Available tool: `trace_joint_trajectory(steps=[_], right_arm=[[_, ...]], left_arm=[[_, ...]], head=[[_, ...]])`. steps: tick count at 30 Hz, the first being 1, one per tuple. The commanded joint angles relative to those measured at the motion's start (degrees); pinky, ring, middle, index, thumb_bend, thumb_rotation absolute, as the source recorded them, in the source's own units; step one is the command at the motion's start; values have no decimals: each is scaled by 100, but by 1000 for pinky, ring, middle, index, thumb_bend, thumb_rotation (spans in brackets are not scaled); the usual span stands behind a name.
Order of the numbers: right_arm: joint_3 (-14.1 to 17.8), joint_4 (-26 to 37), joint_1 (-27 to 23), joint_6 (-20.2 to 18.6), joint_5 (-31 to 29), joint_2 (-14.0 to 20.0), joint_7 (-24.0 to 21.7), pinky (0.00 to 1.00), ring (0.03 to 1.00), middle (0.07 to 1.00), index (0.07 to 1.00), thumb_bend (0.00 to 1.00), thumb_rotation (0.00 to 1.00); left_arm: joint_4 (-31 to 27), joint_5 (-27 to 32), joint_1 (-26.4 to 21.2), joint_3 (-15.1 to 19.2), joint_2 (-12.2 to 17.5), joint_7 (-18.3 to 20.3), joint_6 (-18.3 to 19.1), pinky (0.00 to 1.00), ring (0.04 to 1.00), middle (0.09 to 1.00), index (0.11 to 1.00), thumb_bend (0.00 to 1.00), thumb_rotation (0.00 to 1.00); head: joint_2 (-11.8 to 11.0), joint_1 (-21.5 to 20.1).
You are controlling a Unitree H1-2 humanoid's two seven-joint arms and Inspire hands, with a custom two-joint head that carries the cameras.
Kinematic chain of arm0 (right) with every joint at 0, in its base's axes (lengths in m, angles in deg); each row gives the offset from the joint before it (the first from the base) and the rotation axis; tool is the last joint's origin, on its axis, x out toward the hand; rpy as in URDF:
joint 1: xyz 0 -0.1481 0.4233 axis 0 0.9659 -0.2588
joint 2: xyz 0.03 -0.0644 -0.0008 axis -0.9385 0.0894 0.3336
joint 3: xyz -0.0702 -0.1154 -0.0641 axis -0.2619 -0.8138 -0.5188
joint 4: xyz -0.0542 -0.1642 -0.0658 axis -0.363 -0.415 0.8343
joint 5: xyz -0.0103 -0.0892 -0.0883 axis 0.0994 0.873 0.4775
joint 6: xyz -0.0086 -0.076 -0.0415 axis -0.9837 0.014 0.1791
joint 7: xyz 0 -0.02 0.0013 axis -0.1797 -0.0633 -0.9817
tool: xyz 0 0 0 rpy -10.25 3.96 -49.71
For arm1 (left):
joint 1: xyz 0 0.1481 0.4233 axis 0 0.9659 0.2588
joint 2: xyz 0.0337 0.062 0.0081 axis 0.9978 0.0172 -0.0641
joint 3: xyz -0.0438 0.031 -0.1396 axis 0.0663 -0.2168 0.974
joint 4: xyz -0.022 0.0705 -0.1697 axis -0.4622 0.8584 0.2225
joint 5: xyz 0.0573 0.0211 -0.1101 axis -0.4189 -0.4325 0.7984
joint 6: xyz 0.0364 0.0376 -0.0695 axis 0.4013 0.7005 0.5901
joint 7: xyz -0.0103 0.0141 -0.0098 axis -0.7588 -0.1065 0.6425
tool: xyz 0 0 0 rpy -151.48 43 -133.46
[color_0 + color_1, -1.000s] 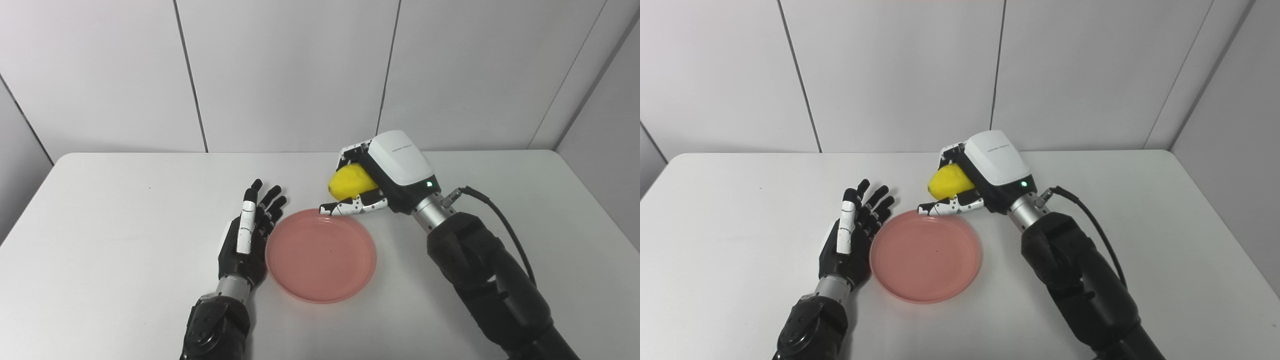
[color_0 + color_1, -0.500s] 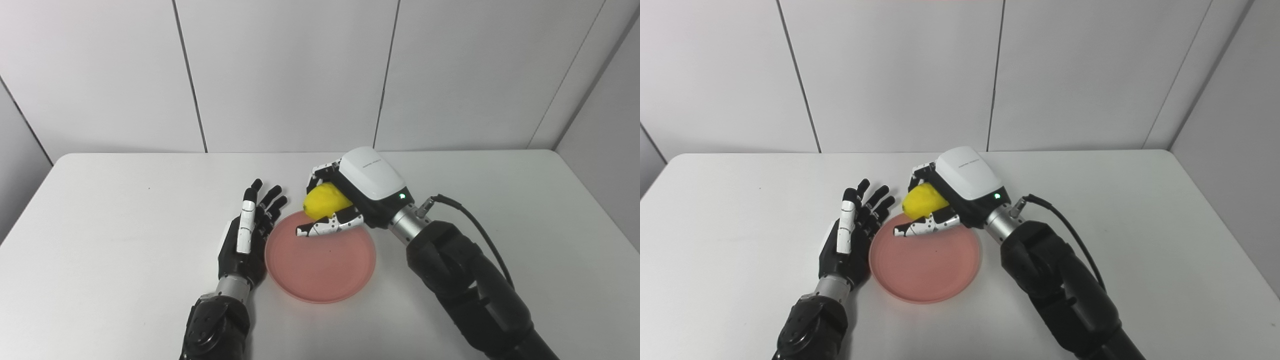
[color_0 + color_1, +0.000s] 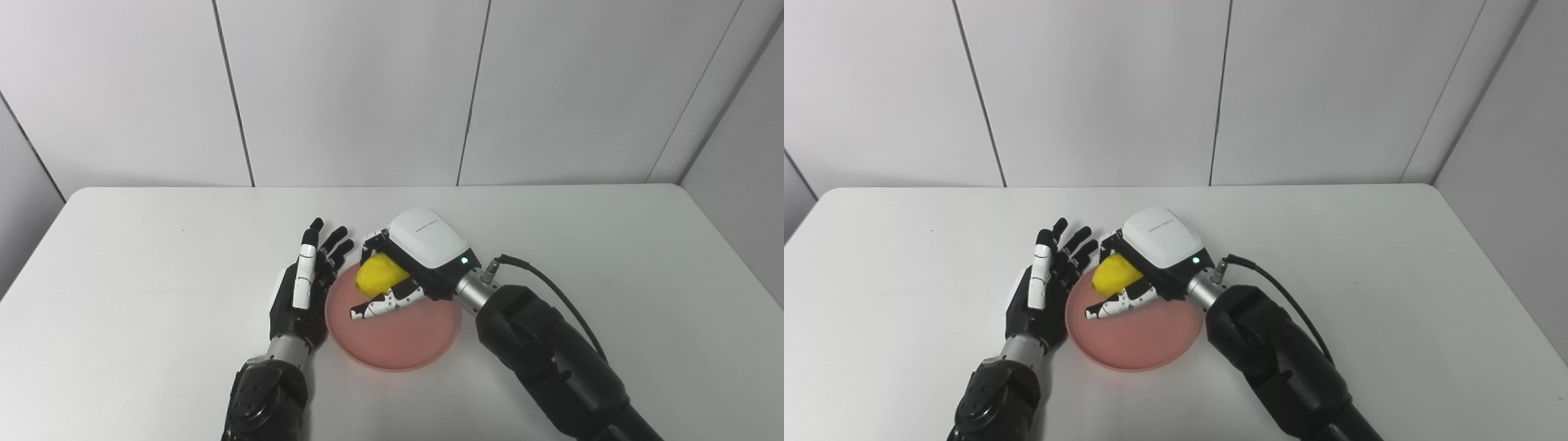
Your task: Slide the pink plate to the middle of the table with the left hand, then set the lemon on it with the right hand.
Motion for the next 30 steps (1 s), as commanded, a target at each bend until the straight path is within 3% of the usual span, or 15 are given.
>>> trace_joint_trajectory(steps=[1,8,14,20,25,30], right_arm=[[26,26,-274,231,-2,-13,157,227,298,377,443,570,557],[-75,-166,-261,408,75,46,246,188,254,335,407,570,574],[-95,-200,-247,434,102,66,162,214,288,374,456,562,590],[-113,-317,-225,509,197,76,336,190,261,344,419,570,576],[-129,-372,-206,572,226,79,362,177,242,322,385,561,666],[-119,-453,-215,597,228,72,416,187,254,340,409,555,660]], left_arm=[[253,-65,135,19,25,-89,146,1000,891,903,1000,819,830],[259,-79,135,9,21,-88,105,1000,897,909,1000,809,837],[269,-81,115,0,23,-96,87,1000,893,917,1000,813,837],[235,-114,119,-24,46,-96,107,1000,898,933,1000,799,851],[199,-78,128,11,19,-122,137,1000,894,917,1000,802,829],[227,-75,114,13,38,-103,135,1000,898,915,1000,808,825]], head=[[7,8],[39,12],[40,29],[48,50],[54,52],[50,63]])
